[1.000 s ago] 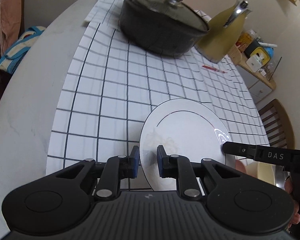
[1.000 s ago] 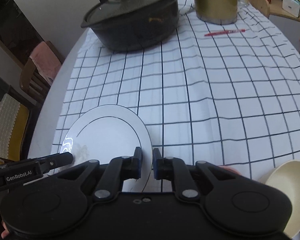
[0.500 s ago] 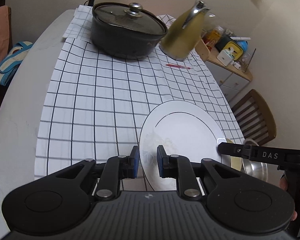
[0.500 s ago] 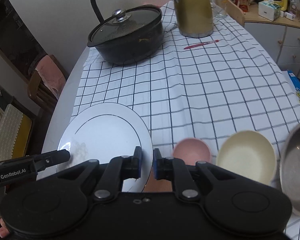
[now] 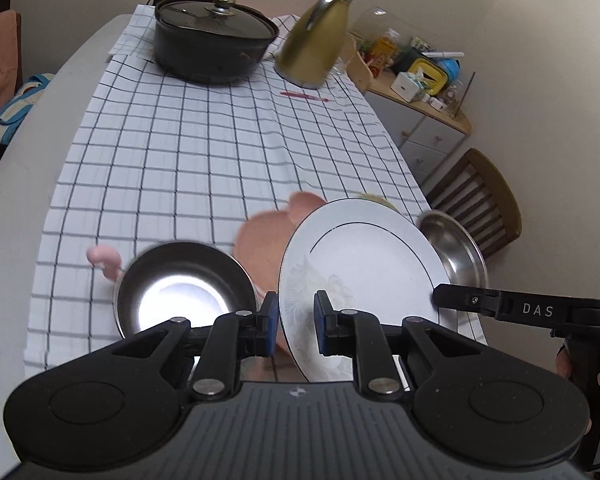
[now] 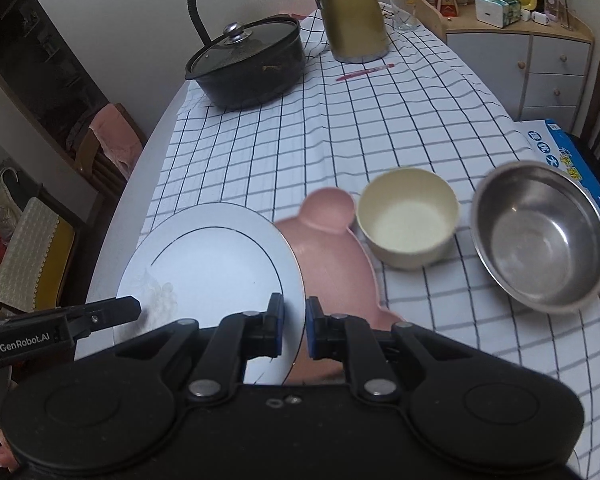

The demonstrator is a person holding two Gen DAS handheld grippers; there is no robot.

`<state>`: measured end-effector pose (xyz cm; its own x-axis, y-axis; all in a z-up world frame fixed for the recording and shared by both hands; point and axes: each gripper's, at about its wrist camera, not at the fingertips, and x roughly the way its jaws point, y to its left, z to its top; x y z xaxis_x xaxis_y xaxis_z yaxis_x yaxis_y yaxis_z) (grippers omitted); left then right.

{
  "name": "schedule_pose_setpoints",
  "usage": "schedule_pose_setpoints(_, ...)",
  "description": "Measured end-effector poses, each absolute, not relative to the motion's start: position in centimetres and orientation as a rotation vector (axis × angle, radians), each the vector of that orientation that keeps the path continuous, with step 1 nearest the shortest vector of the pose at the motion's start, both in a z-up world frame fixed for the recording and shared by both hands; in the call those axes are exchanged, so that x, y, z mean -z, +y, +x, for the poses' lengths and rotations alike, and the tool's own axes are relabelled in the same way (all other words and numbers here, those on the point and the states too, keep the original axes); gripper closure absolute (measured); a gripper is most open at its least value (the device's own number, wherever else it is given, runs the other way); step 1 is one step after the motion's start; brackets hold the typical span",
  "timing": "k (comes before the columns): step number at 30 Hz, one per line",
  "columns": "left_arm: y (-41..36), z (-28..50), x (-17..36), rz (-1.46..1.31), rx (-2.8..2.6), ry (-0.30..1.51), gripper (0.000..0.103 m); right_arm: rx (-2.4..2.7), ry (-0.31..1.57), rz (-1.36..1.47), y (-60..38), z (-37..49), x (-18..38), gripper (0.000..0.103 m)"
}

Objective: Organize plates and bowls
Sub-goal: 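Lift the small plate with both grippers and carry it toward the floral plate, then lower the small plate onto the floral plate and open both grippers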

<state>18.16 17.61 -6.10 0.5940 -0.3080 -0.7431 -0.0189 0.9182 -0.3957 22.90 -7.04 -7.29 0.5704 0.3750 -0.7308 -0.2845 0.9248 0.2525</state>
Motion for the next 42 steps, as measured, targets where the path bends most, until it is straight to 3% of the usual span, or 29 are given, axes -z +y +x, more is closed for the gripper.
schedule_pose_setpoints(24, -2.2, 11.6, 14.4, -0.259, 0.382, 1.111, 0.086, -0.193, 0.929, 0.229, -26.3, 11.8, 14.5, 0.094)
schedule_pose_setpoints(42, -6.6, 11.6, 17.8, -0.160, 0.411, 1.172, 0.086, -0.171, 0.985, 0.303, -31.2, 10.3, 19.7, 0.094)
